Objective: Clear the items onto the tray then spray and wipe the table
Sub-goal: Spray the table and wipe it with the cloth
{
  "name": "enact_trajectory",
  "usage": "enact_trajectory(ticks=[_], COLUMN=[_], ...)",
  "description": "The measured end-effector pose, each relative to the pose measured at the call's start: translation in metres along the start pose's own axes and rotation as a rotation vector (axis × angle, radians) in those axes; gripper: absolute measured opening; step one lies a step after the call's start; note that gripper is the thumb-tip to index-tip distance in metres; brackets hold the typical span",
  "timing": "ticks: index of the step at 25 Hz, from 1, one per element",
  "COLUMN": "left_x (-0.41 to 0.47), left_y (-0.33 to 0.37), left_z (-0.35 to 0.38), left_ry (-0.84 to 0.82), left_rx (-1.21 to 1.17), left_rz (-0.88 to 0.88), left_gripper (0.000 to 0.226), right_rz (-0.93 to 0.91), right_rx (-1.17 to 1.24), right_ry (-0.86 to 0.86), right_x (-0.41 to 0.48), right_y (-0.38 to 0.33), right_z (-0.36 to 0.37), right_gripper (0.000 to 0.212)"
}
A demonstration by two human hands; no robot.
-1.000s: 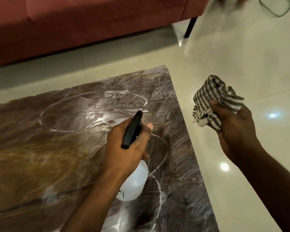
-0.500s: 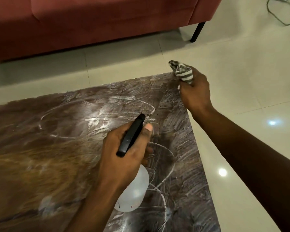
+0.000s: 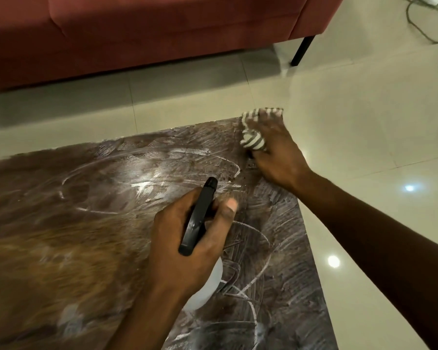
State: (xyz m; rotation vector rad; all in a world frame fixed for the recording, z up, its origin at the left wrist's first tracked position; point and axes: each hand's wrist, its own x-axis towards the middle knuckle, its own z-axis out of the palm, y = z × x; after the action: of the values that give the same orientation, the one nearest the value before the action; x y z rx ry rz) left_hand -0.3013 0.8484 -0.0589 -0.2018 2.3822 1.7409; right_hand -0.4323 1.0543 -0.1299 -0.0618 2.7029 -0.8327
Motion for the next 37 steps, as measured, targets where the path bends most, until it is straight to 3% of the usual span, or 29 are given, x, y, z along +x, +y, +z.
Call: enact_trajectory(ticks=[3, 6, 8, 10, 12, 15, 17, 22, 25, 27, 32, 34, 37], left_x=[-0.005, -0.010, -0.012, -0.017, -0.023, -0.041, -0.056, -0.089, -0.108, -0.117, -0.130, -0.136, -0.141], left_y=[-0.002, -0.003, -0.002, -0.001, -0.004, -0.009, -0.010, -0.018, -0.017, -0.022, -0.029, -0.027, -0.028], left_z=[-0.001, -0.003, -0.002, 0.001, 0.005, 0.006, 0.007, 0.026, 0.038, 0.043, 0.044, 0.043, 0.045], left_ry=[-0.014, -0.023, -0.023, -0.018, -0.019, -0.072, -0.135, -0.194, -0.171, -0.160, -0.174, -0.161, -0.142], left_rx=[0.032, 0.069, 0.064, 0.064, 0.051, -0.005, -0.041, -0.052, 0.017, 0.035, -0.007, 0.011, 0.056], left_rz=[0.004, -0.013, -0.031, -0.047, -0.056, -0.071, -0.089, -0.170, -0.217, -0.244, -0.297, -0.288, -0.268], left_gripper=[0.032, 0.037, 0.049, 0.052, 0.053, 0.041, 0.034, 0.045, 0.061, 0.061, 0.047, 0.049, 0.062], right_rz=[-0.378, -0.651, -0.561, -0.332, -0.236, -0.549, -0.670, -0.301, -0.382, -0.424, -0.244, -0.344, -0.663], right_rx=[-0.348, -0.453, -0.379, -0.303, -0.307, -0.326, -0.287, -0.234, -0.156, -0.087, -0.114, -0.127, -0.235], right_ry=[-0.242, -0.401, -0.295, -0.197, -0.260, -0.430, -0.398, -0.311, -0.351, -0.384, -0.291, -0.344, -0.520], right_x=[-0.024, -0.051, -0.040, -0.009, 0.013, -0.005, -0.018, -0.010, -0.024, -0.034, -0.022, -0.039, -0.103], right_y=[0.005, 0.030, 0.043, 0.035, 0.014, 0.015, 0.046, 0.034, 0.033, 0.048, 0.032, 0.019, 0.036], right_z=[0.016, 0.003, -0.014, -0.022, -0.015, -0.009, -0.021, -0.024, -0.022, -0.033, -0.030, -0.010, 0.003], right_gripper=[0.084, 0.084, 0.079, 0.082, 0.085, 0.078, 0.075, 0.077, 0.068, 0.062, 0.061, 0.063, 0.075])
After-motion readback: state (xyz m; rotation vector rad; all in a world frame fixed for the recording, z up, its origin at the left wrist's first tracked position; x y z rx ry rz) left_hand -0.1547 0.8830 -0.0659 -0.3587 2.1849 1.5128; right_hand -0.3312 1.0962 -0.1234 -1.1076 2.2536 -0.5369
